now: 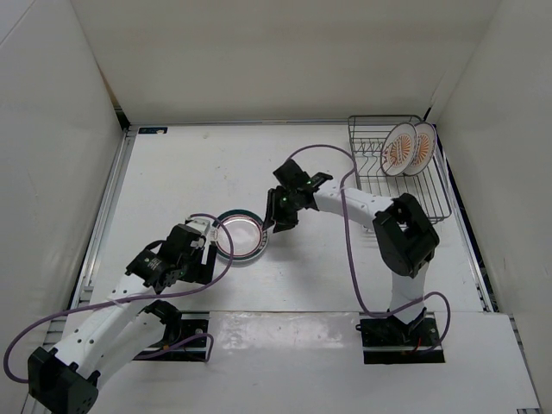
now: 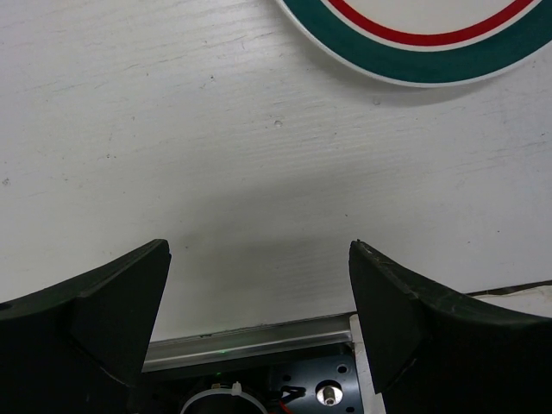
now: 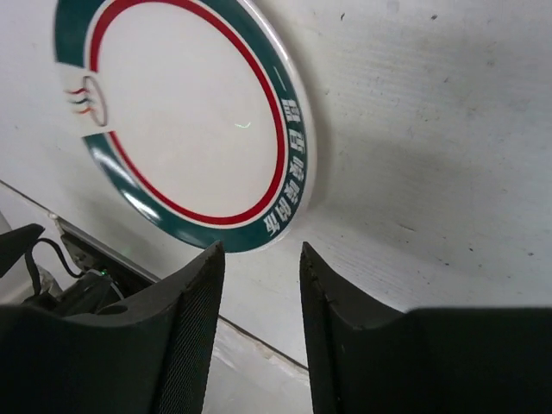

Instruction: Unload the plates from the dish rack

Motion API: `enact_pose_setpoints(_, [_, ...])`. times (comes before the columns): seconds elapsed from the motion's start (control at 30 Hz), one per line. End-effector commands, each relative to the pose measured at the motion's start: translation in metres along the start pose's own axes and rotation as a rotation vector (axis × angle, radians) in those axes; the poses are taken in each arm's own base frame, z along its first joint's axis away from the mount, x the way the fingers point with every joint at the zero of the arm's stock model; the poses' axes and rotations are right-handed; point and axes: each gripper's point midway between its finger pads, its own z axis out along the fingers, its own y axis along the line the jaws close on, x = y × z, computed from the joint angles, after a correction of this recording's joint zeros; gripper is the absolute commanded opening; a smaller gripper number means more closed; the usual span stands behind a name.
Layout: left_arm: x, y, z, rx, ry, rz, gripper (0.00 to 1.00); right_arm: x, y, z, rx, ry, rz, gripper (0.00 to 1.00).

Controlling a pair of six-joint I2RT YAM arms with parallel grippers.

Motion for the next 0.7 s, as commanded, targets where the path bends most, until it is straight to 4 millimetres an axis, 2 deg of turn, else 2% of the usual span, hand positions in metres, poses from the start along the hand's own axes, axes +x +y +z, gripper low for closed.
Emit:
enact_pose_setpoints(0.0, [-0.015,0.000,-0.008,-0.002,-0.048,-0.015,0.96,-0.018,0.000,-0.049,0.028,-0.050,-0.086,0.44])
enact_pose_setpoints(0.03, [-0.014,0.001,-0.008,-0.006,-0.046,-0.014,0.96,-0.030,0.004,-0.064,0.027,-0.084,-0.102,0.44])
enact_pose_setpoints(0.07, [-0.015,0.001,-0.009,-0.008,-0.045,-0.013,0.96,-0.036,-0.006,-0.092,0.108,-0.132,-0.113,0.44])
enact_pose_setpoints(0.13, [-0.013,0.002,-0.009,-0.010,-0.041,-0.013,0.96,-0.070,-0.030,-0.129,0.219,-0.255,-0.134,0.47])
enact_pose_setpoints(0.17, [-0.015,0.001,-0.009,-0.010,-0.050,-0.016,0.96,-0.093,-0.026,-0.160,0.238,-0.365,-0.133,0.51])
enact_pose_setpoints(0.23, [-0.015,0.001,-0.009,-0.010,-0.050,-0.018,0.96,-0.127,-0.066,-0.204,0.337,-0.479,-0.097,0.51])
enact_pose_setpoints(0.27, [-0.016,0.001,-0.010,-0.004,-0.055,-0.017,0.96,-0.145,-0.069,-0.230,0.355,-0.561,-0.080,0.51])
enact_pose_setpoints(0.33, [-0.015,0.000,-0.011,0.000,-0.057,-0.019,0.96,-0.176,-0.111,-0.265,0.452,-0.639,-0.055,0.51])
enact_pose_setpoints(0.37, [-0.016,0.000,-0.011,0.002,-0.063,-0.018,0.96,-0.195,-0.116,-0.297,0.476,-0.723,-0.044,0.52])
enact_pose_setpoints(0.4, [-0.015,-0.001,-0.011,0.008,-0.060,-0.017,0.96,-0.204,-0.136,-0.317,0.603,-0.757,-0.088,0.56])
enact_pose_setpoints(0.43, [-0.016,-0.001,-0.011,0.009,-0.063,-0.017,0.96,-0.216,-0.151,-0.315,0.659,-0.753,-0.089,0.57])
enact_pose_setpoints(0.47, [-0.015,-0.004,-0.011,0.022,-0.061,-0.018,0.96,-0.229,-0.169,-0.338,0.708,-0.794,-0.068,0.57])
enact_pose_setpoints(0.5, [-0.015,-0.004,-0.011,0.026,-0.063,-0.016,0.96,-0.238,-0.183,-0.346,0.750,-0.817,-0.027,0.57])
enact_pose_setpoints(0.53, [-0.016,-0.004,-0.011,0.029,-0.069,-0.016,0.96,-0.239,-0.197,-0.344,0.767,-0.806,0.033,0.57])
enact_pose_setpoints(0.57, [-0.014,-0.006,-0.011,0.040,-0.062,-0.014,0.96,-0.238,-0.230,-0.360,0.804,-0.820,0.139,0.55])
enact_pose_setpoints(0.67, [-0.015,-0.009,-0.011,0.054,-0.066,-0.014,0.96,-0.251,-0.271,-0.341,0.832,-0.764,0.226,0.52])
